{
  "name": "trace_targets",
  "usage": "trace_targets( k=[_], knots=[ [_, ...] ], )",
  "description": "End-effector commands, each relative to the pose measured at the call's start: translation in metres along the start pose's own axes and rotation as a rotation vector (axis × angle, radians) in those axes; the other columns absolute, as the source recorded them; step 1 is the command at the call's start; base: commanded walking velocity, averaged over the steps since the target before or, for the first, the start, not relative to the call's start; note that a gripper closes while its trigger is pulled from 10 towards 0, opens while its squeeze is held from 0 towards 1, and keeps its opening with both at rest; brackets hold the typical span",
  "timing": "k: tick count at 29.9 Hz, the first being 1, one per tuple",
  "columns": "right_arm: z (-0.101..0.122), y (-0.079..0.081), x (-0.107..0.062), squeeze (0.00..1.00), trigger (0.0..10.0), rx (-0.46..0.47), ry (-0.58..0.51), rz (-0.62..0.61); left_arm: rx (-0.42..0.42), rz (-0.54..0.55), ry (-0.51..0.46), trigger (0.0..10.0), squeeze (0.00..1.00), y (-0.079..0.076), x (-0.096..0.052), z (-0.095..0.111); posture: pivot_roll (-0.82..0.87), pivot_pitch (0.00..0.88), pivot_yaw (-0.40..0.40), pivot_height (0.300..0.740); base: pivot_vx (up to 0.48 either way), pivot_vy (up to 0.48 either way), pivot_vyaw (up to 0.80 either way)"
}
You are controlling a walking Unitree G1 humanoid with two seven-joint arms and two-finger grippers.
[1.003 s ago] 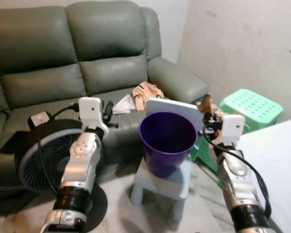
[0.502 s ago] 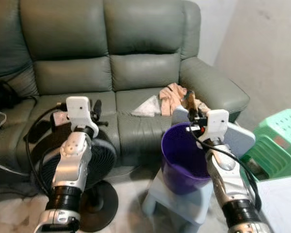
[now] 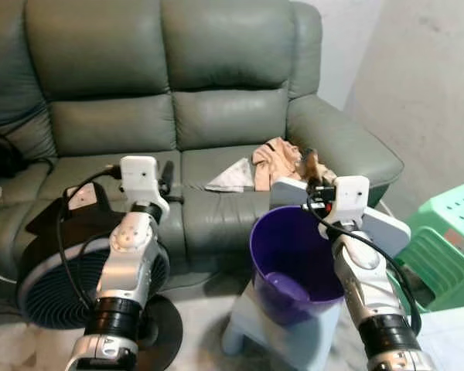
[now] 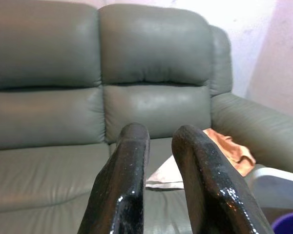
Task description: Picking trash to rubbish bin
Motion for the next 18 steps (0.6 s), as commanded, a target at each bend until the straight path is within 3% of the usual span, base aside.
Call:
trace_targets(
  k=[1,4,13,18],
  knots=[
    [0.004,-0.002,0.007,0.00,10.0,0.005,0.013,0.006,0.009,-0.045,-0.009,10.0,0.00,-0.008,-0.003,0.001,0.15,0.000,-0.048,0.715,0.000,0.000,0.00],
    [0.005,-0.002,0.009,0.00,10.0,0.008,0.016,0.020,-0.011,-0.078,-0.019,10.0,0.00,-0.016,-0.006,0.002,0.16,0.000,-0.049,0.715,0.000,0.000,0.00],
    [-0.004,-0.003,0.028,0.00,10.0,-0.054,0.133,-0.009,-0.005,-0.252,-0.026,10.0,0.00,-0.064,-0.027,-0.003,0.19,0.000,-0.072,0.715,0.000,0.000,0.00],
    [-0.007,-0.002,0.032,0.00,10.0,-0.060,0.157,-0.005,-0.013,-0.297,-0.041,10.0,0.00,-0.076,-0.033,0.001,0.21,0.000,-0.083,0.715,0.000,0.000,0.00]
  ],
)
Point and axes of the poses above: a point about 5 cm out from each wrist's last joint towards the gripper, its own x axis pointing out of the wrist towards the gripper, its own z axis along the axis of the wrist's last joint, y = z × x, the point moved 2 cm from there along x, pointing out of the wrist towards the gripper, and after that the axes turned 3 degrees about x, right-handed, at the moved point
